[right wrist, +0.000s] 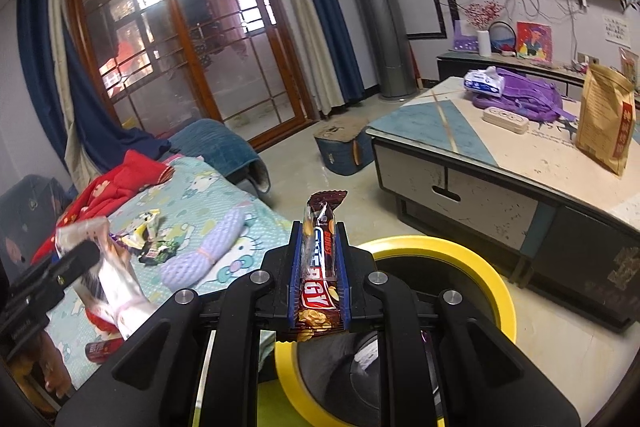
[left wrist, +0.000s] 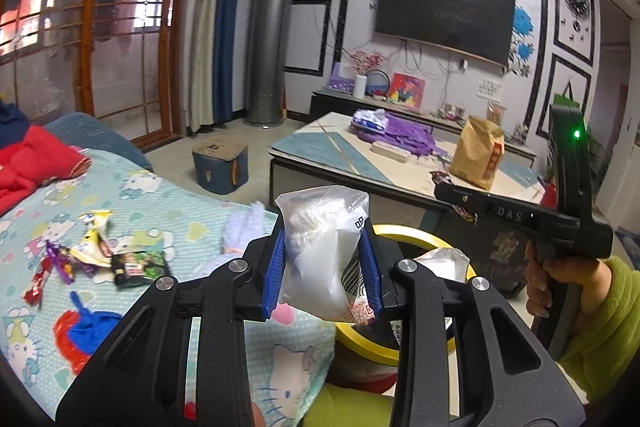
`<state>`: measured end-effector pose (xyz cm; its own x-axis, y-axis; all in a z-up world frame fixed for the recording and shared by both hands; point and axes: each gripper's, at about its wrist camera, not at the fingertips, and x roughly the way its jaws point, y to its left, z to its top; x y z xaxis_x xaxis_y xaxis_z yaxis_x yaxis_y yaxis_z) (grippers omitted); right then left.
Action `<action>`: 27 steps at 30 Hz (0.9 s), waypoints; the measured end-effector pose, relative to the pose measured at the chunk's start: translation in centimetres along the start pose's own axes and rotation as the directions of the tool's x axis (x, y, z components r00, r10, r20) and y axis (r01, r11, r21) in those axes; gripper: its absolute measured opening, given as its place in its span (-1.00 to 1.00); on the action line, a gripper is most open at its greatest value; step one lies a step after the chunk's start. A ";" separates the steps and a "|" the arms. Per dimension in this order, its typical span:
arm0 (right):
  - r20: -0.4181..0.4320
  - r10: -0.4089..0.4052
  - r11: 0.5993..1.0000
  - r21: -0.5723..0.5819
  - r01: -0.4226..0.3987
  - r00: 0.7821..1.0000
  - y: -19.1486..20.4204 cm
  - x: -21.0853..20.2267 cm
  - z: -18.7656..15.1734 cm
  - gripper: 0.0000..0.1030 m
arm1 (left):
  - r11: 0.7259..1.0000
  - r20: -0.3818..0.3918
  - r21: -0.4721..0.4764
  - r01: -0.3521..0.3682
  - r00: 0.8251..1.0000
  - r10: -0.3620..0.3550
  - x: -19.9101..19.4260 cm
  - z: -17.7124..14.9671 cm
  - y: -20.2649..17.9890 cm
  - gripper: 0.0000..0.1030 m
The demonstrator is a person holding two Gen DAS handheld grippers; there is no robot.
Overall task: Collect trash
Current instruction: 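Carry the plastic bag and chocolate bar in both tools over the bin, then open both tools to drop the plastic bag and chocolate bar into the bin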
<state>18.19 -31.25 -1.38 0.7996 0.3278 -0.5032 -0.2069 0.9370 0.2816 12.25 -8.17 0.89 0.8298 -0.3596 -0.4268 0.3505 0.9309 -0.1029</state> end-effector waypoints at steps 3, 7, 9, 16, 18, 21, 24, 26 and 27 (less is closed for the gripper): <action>-0.005 -0.007 1.000 0.013 0.007 1.000 -0.9 0.2 -0.4 -0.71 | 1.000 -0.019 0.016 0.016 1.000 -0.015 1.1 -0.4 -0.9 -0.49; -0.020 -0.016 0.999 0.034 0.016 1.000 -2.2 0.7 -0.9 -0.71 | 0.999 -0.048 0.038 0.035 0.998 -0.033 2.4 -1.0 -2.2 -0.49; -0.025 -0.020 0.999 0.050 0.021 0.999 -2.9 0.9 -1.1 -0.71 | 0.998 -0.064 0.051 0.043 0.997 -0.040 3.2 -1.4 -2.8 -0.49; -0.048 -0.030 0.994 0.099 0.034 0.998 -5.1 1.8 -1.9 -0.71 | 0.994 -0.128 0.079 0.081 0.989 -0.071 5.9 -2.9 -4.2 -0.48; -0.059 -0.029 0.993 0.112 0.036 0.998 -5.7 2.2 -2.1 -0.71 | 0.992 -0.149 0.085 0.091 0.986 -0.077 6.8 -3.4 -4.5 -0.48; -0.070 -0.032 0.991 0.129 0.040 0.997 -6.4 2.7 -2.4 -0.70 | 0.990 -0.178 0.088 0.110 0.980 -0.093 7.8 -4.0 -5.0 -0.48; -0.085 -0.036 0.988 0.145 0.048 0.996 -7.0 3.1 -2.8 -0.70 | 0.988 -0.207 0.089 0.124 0.973 -0.104 8.8 -4.7 -5.4 -0.48; -0.096 -0.038 0.987 0.151 0.052 0.995 -7.3 3.5 -3.0 -0.70 | 0.988 -0.221 0.088 0.130 0.969 -0.108 9.3 -5.0 -5.5 -0.47; -0.100 -0.040 0.987 0.151 0.055 0.994 -7.4 3.6 -3.1 -0.70 | 0.987 -0.225 0.092 0.131 0.968 -0.107 9.6 -5.2 -5.6 -0.47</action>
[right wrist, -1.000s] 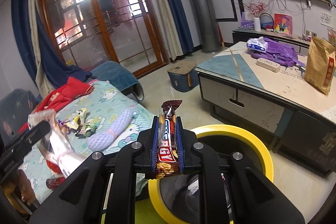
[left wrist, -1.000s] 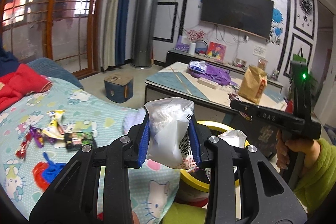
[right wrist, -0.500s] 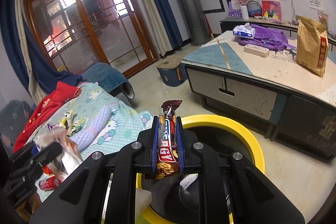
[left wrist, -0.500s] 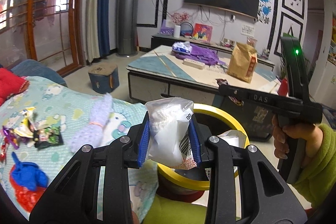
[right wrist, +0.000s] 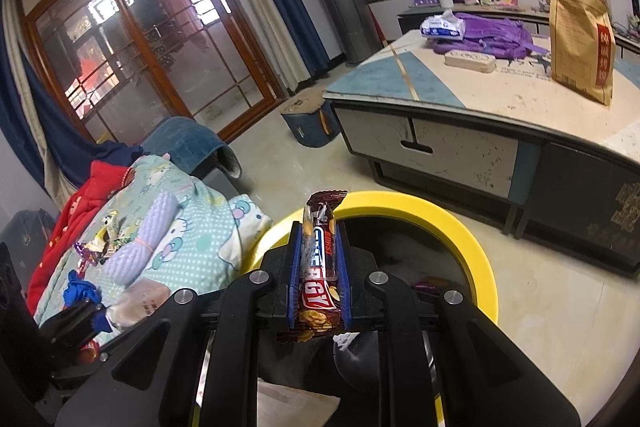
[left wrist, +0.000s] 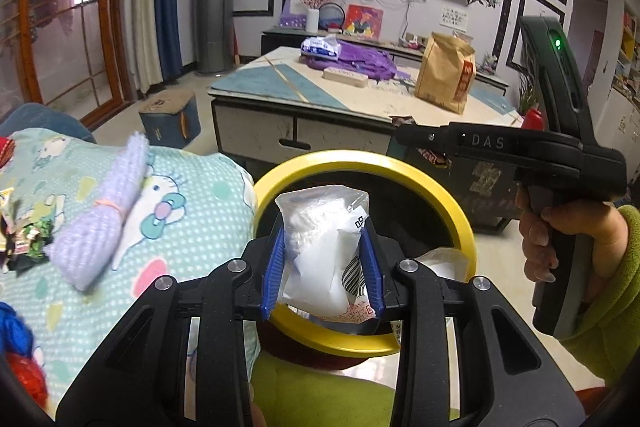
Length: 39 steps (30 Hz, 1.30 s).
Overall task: Collect trash
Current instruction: 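Open both tools to drop the plastic bag and chocolate bar into the bin, then move both open tools back over the remaining trash on the bedspread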
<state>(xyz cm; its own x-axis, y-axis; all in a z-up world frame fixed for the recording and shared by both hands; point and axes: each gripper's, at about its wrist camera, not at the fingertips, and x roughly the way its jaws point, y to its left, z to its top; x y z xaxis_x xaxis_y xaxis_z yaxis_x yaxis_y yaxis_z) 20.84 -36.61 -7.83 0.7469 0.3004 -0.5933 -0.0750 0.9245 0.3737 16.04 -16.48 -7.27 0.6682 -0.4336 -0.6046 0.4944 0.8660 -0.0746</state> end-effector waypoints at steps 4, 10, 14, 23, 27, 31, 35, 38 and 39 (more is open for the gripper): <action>-0.019 -0.003 1.000 0.004 0.003 1.000 -0.3 0.6 -0.3 -0.67 | 1.000 -0.011 -0.003 -0.002 1.000 0.002 1.1 0.2 0.1 -0.47; -0.041 -0.009 1.000 0.018 0.010 0.999 -0.7 1.3 -0.6 -0.62 | 1.000 -0.022 -0.029 -0.008 1.000 0.007 2.0 0.2 0.5 -0.41; -0.043 -0.013 0.999 0.031 0.015 0.999 -1.0 1.5 -0.5 -0.44 | 0.999 -0.025 -0.040 -0.012 1.000 0.011 2.1 0.3 0.7 -0.23; -0.024 -0.029 0.999 0.038 0.030 0.999 -1.1 1.1 -0.3 -0.15 | 0.998 -0.020 -0.068 -0.014 1.000 0.013 1.4 0.3 1.0 0.42; -0.013 -0.030 0.999 0.026 0.030 0.999 -0.6 0.7 -0.1 -0.08 | 0.995 -0.009 -0.091 -0.031 1.000 0.030 0.5 0.5 1.5 0.70; 0.001 -0.029 1.000 -0.003 0.029 1.000 0.2 0.2 0.1 -0.04 | 0.991 0.008 -0.127 -0.048 0.999 0.050 -0.7 0.8 2.4 0.79; 0.009 -0.019 0.999 -0.032 0.020 1.000 1.4 -0.2 0.2 0.00 | 0.984 0.027 -0.160 -0.076 0.996 0.081 -1.9 1.0 3.4 0.79; 0.016 -0.004 0.998 -0.057 0.005 1.000 2.6 -0.6 0.2 0.02 | 0.976 0.041 -0.194 -0.099 0.993 0.109 -3.0 1.1 4.4 0.79; 0.017 0.000 0.998 -0.063 0.001 1.000 2.9 -0.6 0.2 0.03 | 0.972 0.048 -0.206 -0.111 0.991 0.123 -3.5 1.1 4.8 0.79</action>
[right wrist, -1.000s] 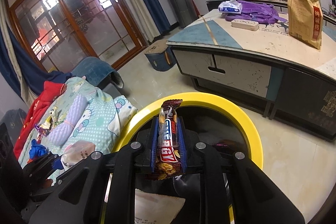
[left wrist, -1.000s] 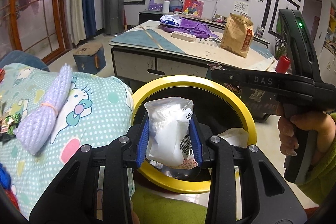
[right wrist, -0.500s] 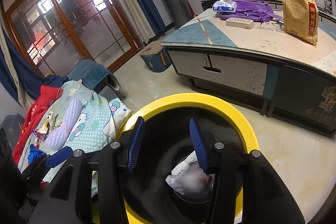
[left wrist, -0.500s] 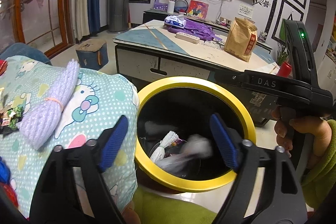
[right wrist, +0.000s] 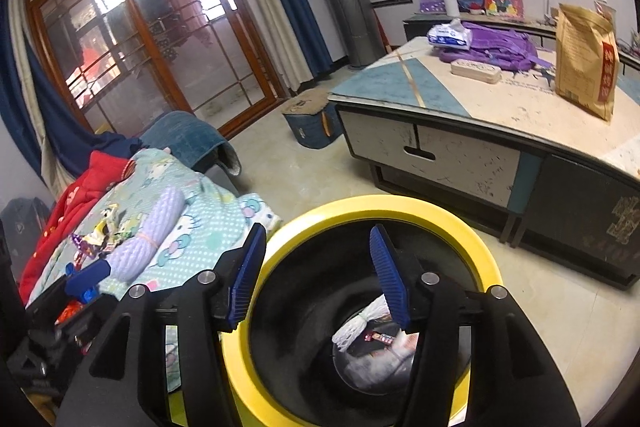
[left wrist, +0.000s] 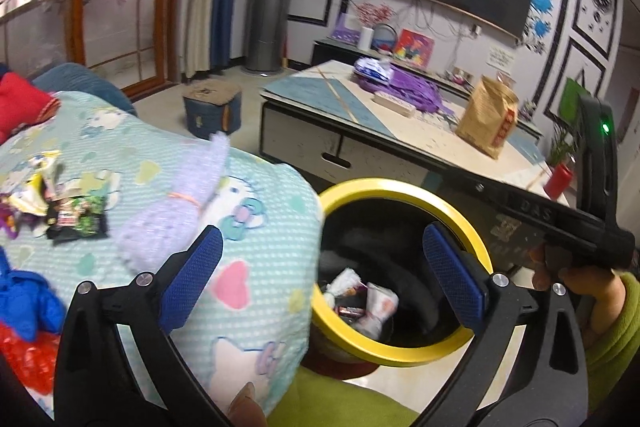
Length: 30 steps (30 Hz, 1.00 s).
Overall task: Collect trash
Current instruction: 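Move both open tools back over the remaining trash on the bedspread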
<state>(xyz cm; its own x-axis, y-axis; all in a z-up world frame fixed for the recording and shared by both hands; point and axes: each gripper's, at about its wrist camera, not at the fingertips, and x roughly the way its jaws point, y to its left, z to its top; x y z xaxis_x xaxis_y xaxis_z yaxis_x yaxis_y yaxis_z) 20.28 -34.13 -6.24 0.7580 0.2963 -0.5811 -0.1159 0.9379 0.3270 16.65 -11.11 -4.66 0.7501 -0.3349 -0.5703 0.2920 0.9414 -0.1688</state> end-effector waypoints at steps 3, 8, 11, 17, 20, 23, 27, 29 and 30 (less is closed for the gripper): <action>0.002 0.013 1.000 -0.019 -0.013 1.000 1.1 -0.3 0.1 0.04 | 0.999 0.022 -0.025 -0.031 0.999 0.032 -1.0 0.4 1.1 0.79; 0.008 0.034 0.998 -0.053 -0.034 0.999 2.9 -0.8 0.2 0.06 | 0.994 0.061 -0.072 -0.080 0.995 0.084 -3.0 0.7 3.0 0.79; 0.011 0.048 0.997 -0.069 -0.047 0.999 4.0 -1.2 0.2 0.07 | 0.990 0.079 -0.092 -0.108 0.990 0.115 -3.9 1.0 4.1 0.79; 0.007 0.071 0.992 -0.103 -0.070 0.997 6.0 -1.6 0.0 0.09 | 0.980 0.118 -0.126 -0.157 0.978 0.172 -5.9 1.4 6.0 0.79; 0.003 0.084 0.990 -0.116 -0.083 0.996 7.0 -1.7 -0.2 0.10 | 0.974 0.136 -0.138 -0.178 0.971 0.196 -6.9 1.4 6.8 0.79; 0.003 0.109 0.985 -0.131 -0.108 0.994 8.5 -2.0 -0.5 0.10 | 0.969 0.151 -0.148 -0.196 0.964 0.218 -7.7 1.5 7.6 0.79; 0.007 0.144 0.974 -0.175 -0.141 0.989 10.7 -2.4 -0.8 0.11 | 0.962 0.168 -0.170 -0.214 0.955 0.242 -8.8 1.5 8.7 0.79; 0.002 0.161 0.969 -0.192 -0.158 0.987 11.6 -2.4 -0.9 0.11 | 0.958 0.173 -0.180 -0.223 0.951 0.254 -9.2 1.6 9.3 0.79; -0.001 0.167 0.966 -0.198 -0.164 0.986 12.0 -2.4 -1.0 0.12 | 0.955 0.177 -0.187 -0.228 0.949 0.261 -9.5 1.6 9.7 0.79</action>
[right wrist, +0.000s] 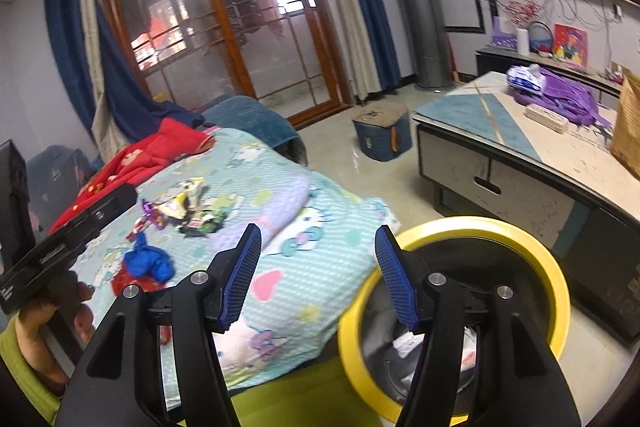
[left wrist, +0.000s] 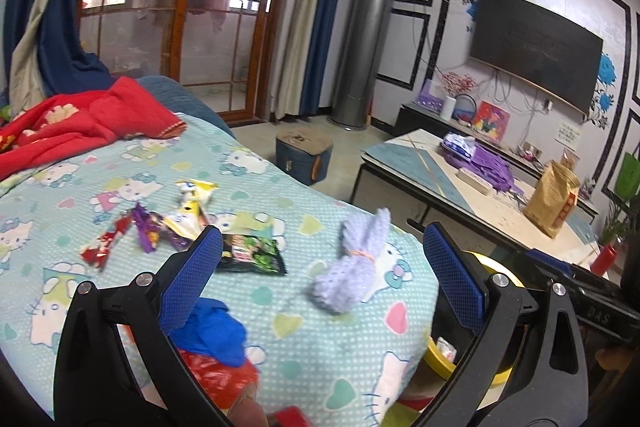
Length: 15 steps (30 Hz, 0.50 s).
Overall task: Collect trash
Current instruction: 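Move both open tools back over the remaining trash on the bedspread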
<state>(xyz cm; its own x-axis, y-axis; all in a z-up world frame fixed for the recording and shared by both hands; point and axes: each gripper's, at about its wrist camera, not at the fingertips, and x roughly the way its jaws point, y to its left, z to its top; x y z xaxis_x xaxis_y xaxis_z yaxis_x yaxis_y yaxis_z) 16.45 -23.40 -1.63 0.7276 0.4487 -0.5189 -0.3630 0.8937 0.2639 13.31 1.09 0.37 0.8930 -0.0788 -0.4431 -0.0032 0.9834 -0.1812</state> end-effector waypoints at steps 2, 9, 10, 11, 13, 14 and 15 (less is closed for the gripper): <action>-0.005 0.016 1.000 -0.022 -0.016 1.000 1.1 0.3 0.1 0.13 | 1.000 0.007 -0.011 -0.011 1.000 0.011 -0.2 0.2 0.7 0.79; -0.025 0.059 0.995 -0.081 -0.061 0.998 4.5 1.4 0.3 0.19 | 0.997 0.025 -0.064 -0.049 0.998 0.051 -1.0 0.4 3.4 0.79; -0.026 0.061 0.994 -0.084 -0.063 0.998 4.8 1.5 0.3 0.20 | 0.996 0.026 -0.067 -0.054 0.998 0.056 -1.0 0.5 3.7 0.79; -0.029 0.066 0.994 -0.086 -0.068 0.997 5.1 1.7 0.3 0.20 | 0.996 0.028 -0.071 -0.062 0.998 0.064 -1.1 0.5 4.1 0.79; -0.034 0.073 0.993 -0.090 -0.076 0.997 5.7 2.0 0.3 0.22 | 0.994 0.033 -0.083 -0.072 0.997 0.075 -1.3 0.6 4.7 0.79; -0.037 0.074 0.993 -0.092 -0.077 0.997 6.0 2.2 0.3 0.23 | 0.993 0.038 -0.089 -0.077 0.996 0.081 -1.5 0.7 5.1 0.79; -0.043 0.079 0.992 -0.093 -0.083 0.996 6.3 2.5 0.4 0.23 | 0.992 0.044 -0.092 -0.086 0.995 0.090 -1.6 0.7 5.5 0.79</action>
<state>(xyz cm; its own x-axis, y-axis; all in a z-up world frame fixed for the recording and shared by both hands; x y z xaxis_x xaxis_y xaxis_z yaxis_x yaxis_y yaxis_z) 16.22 -16.64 -1.00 0.6706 0.5180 -0.5310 -0.4750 0.8497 0.2291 12.20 6.73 0.73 0.9079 0.0174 -0.4187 -0.1213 0.9673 -0.2228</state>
